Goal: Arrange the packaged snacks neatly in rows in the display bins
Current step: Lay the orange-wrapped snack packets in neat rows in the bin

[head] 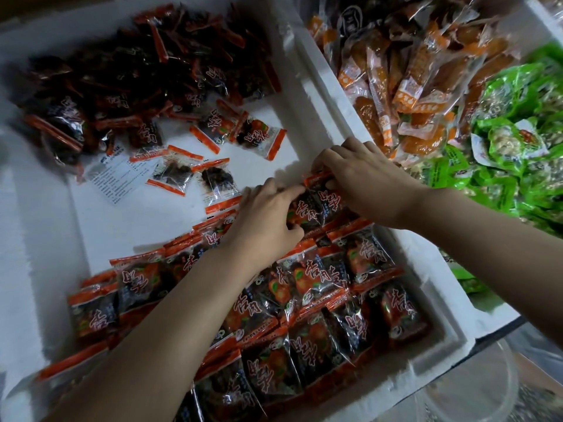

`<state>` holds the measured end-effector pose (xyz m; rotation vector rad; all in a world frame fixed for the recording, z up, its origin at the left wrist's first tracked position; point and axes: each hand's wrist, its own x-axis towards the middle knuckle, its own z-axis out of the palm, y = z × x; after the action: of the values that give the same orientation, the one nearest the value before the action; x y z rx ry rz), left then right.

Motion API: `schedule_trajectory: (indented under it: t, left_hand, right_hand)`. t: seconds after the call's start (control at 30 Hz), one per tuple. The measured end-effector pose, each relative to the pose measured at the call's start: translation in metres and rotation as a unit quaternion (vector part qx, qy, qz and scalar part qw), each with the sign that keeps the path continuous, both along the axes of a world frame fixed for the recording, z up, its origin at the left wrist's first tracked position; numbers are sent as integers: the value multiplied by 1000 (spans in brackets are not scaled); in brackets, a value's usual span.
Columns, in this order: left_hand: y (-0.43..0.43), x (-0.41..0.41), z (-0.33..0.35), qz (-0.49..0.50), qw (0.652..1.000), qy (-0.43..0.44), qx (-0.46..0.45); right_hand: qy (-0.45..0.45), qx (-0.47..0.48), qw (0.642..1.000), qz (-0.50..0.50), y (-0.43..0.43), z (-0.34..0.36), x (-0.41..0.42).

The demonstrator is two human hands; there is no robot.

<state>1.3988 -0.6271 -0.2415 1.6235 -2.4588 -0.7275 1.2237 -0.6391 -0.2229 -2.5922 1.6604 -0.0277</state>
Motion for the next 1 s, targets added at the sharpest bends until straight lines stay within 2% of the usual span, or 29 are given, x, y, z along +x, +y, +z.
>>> schedule_trajectory:
  t: [0.17, 0.37, 0.43, 0.63, 0.77, 0.9, 1.0]
  left_hand:
    - [9, 11, -6, 12, 1000, 10, -10]
    - [5, -1, -11, 63, 996, 57, -6]
    - [4, -5, -12, 72, 995, 65, 0]
    - [3, -3, -12, 64, 996, 56, -18]
    - [4, 2, -13, 52, 997, 49, -20]
    - [6, 5, -13, 37, 998, 46, -13]
    - [6, 4, -13, 35, 998, 45, -11]
  right_hand:
    - [-24, -3, 1000, -8, 1, -1, 1]
    - [-171, 66, 982, -44, -6, 9, -3]
    - [-192, 86, 976, -49, -8, 11, -2]
    - [-74, -22, 997, -3, -13, -2, 6]
    - [-2, -62, 998, 25, -7, -9, 6]
    - [-41, -16, 998, 48, 3, -2, 0]
    - [-12, 33, 998, 57, 7, 3, -5]
